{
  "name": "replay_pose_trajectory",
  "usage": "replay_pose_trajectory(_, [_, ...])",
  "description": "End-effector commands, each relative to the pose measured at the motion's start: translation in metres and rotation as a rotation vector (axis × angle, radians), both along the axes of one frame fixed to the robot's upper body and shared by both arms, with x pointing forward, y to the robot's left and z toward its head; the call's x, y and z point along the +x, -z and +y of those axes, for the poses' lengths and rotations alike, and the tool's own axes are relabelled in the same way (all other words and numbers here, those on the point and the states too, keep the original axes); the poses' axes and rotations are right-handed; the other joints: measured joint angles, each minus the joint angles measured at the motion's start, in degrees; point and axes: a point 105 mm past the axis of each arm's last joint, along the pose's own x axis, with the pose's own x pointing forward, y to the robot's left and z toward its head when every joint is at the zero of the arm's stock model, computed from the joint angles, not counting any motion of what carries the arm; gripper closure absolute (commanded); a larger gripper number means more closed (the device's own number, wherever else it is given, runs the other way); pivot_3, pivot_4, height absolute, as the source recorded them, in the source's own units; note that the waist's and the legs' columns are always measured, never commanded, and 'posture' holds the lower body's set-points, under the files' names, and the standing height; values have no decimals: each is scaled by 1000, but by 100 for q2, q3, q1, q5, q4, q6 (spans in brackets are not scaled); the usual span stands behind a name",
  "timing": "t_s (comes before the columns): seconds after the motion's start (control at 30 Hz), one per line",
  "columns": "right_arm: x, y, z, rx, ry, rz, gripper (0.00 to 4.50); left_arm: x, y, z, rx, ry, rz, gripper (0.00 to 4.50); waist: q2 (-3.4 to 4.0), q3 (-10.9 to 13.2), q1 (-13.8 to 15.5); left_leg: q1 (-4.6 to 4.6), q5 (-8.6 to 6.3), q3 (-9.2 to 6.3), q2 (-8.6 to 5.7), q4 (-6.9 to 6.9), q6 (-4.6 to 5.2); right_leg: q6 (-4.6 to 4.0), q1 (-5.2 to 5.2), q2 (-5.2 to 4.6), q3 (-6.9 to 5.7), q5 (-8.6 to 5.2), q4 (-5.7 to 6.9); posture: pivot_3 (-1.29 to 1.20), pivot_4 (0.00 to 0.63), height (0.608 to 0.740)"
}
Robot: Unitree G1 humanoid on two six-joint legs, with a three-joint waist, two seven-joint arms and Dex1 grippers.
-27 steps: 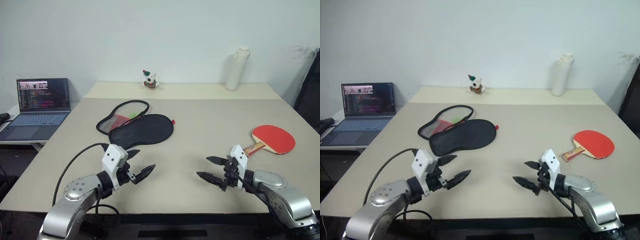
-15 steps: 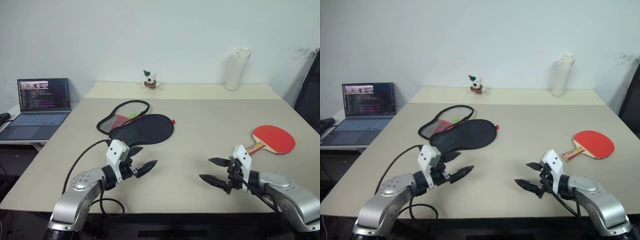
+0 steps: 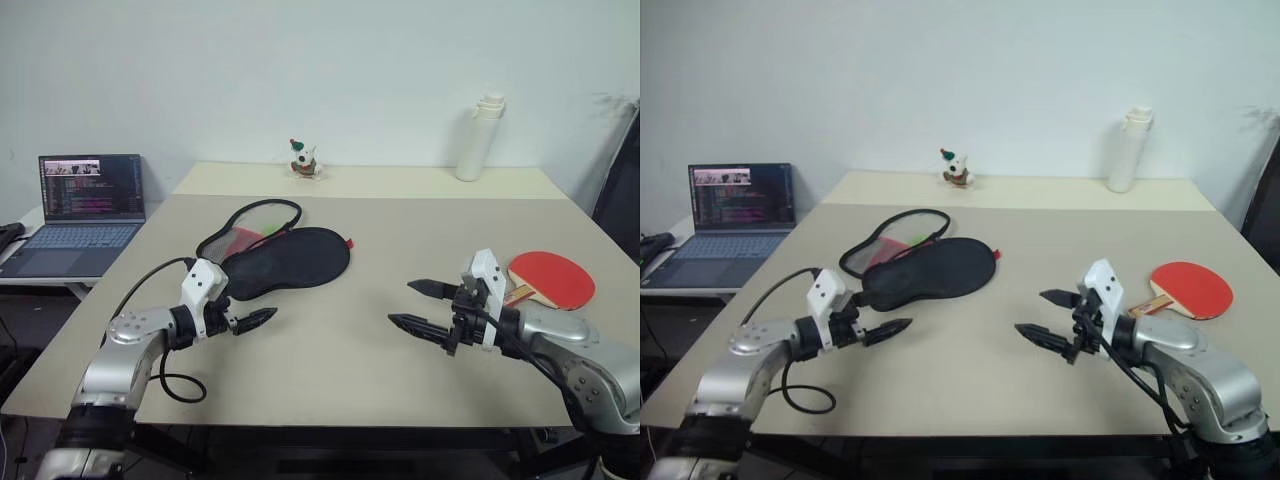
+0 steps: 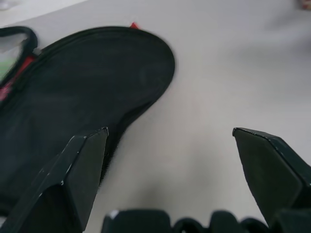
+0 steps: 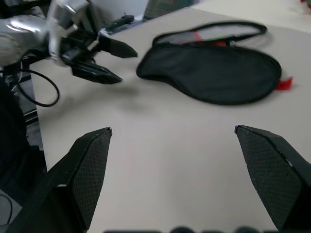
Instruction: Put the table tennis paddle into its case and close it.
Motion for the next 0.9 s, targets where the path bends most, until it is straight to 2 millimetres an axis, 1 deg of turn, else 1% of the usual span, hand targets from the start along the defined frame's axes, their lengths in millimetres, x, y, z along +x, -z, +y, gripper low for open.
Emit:
replay_pose_trajectory(0.03, [0, -13, 3, 17, -23, -46, 47, 16, -8, 11, 63, -20, -51, 0, 0, 0, -1, 0, 0, 0, 0, 0, 0, 0, 0, 0, 0, 0, 1, 0, 150, 740])
replay_pose_trajectory(0.27, [2, -13, 7, 23, -26, -54, 47, 38, 9, 21, 137, -13, 28, 0, -1, 1, -15, -3, 0, 4, 0, -2, 1, 0, -4, 2, 0, 1, 0, 0, 150, 740])
replay_pose_trajectory(0.4, [2, -13, 7, 25, -23, -58, 47, 41, 22, 20, 218, 18, 79, 0, -3, 1, -17, -4, 0, 3, -1, -2, 1, 1, -4, 2, -1, 1, 3, 0, 150, 740])
replay_pose_trajectory(0.57, [2, -14, 7, 35, -16, -60, 47, 44, 30, 21, 283, 33, 114, 0, -5, 2, -17, -3, 0, 4, -1, -1, 1, 2, -4, 2, -2, 1, 6, 0, 150, 740])
replay_pose_trajectory(0.67, [1, -17, 7, 50, -12, -65, 0, 43, 33, 20, 296, 48, 123, 579, -5, 2, -18, -1, 0, 5, 0, 0, 1, 1, -4, 2, 0, 1, 8, 0, 150, 740])
replay_pose_trajectory(0.77, [-1, -22, 9, 63, -31, -76, 0, 41, 38, 20, 295, 60, 144, 1619, -5, 1, -19, 1, 0, 4, 0, 2, 1, 1, -3, 2, -1, 1, 14, 0, 150, 740])
replay_pose_trajectory(0.87, [-11, -27, 14, 27, -121, -80, 0, 40, 41, 20, 287, 63, 156, 2665, -5, 1, -20, 5, 1, 4, 1, 5, 2, 1, -2, 2, 0, 1, 21, 0, 150, 740])
replay_pose_trajectory(0.9, [-12, -28, 14, 4, -140, -88, 0, 39, 42, 19, 284, 63, 157, 3082, -5, 1, -20, 5, 2, 3, 1, 7, 2, 1, -2, 2, 0, 1, 22, 0, 150, 740])
